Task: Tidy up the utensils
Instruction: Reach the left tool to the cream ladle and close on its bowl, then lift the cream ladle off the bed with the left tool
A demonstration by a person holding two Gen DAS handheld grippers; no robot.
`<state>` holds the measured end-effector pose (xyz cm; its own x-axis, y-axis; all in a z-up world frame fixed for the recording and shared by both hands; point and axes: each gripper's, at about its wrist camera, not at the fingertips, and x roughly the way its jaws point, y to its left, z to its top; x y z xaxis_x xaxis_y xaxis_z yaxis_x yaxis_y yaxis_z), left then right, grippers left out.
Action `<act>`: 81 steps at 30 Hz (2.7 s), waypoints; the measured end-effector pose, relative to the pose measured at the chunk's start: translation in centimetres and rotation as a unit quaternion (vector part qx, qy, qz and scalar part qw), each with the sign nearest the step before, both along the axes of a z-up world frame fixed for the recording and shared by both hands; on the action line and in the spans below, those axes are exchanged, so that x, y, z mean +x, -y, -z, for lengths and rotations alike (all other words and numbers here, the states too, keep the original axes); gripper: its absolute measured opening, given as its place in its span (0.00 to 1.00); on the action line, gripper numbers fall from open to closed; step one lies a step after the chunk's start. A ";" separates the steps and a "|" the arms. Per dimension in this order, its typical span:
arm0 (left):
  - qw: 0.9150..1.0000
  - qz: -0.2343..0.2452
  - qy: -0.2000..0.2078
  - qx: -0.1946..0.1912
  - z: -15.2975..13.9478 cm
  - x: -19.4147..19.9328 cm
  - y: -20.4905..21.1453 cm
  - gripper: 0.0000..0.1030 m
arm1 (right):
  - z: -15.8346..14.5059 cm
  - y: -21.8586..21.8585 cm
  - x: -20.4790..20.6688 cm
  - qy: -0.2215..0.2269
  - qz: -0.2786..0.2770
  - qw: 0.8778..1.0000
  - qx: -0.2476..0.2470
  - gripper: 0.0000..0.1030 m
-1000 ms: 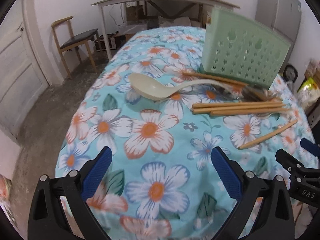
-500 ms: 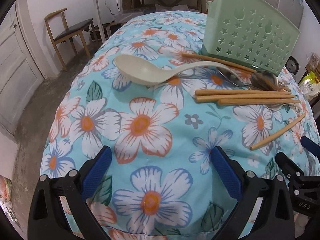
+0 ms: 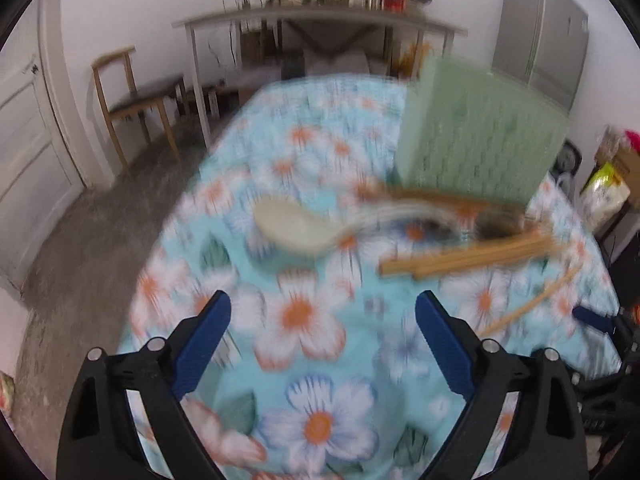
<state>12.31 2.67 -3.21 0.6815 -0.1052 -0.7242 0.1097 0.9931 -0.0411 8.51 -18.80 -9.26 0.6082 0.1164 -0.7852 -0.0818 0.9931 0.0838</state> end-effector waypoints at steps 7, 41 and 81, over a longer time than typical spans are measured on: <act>0.994 -0.033 -0.027 -0.100 -0.9 5.0 -3.2 0.70 | -2.1 -0.2 -1.2 0.050 -0.017 0.998 0.031 0.93; 0.949 -0.113 -0.055 -0.288 1.6 6.3 -8.1 0.07 | -0.8 -2.0 -1.1 0.030 -0.055 0.997 0.045 0.69; 0.957 -0.121 0.083 -0.250 -4.9 -0.8 -12.7 0.08 | -5.0 -6.8 -4.3 0.108 -0.070 0.991 -0.030 0.53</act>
<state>11.50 15.38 1.65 0.8313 -0.2353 -0.5035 -0.0737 0.8513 -0.5195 4.17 -12.04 -4.27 0.7440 0.1686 -0.6466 -0.2282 0.9736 -0.0088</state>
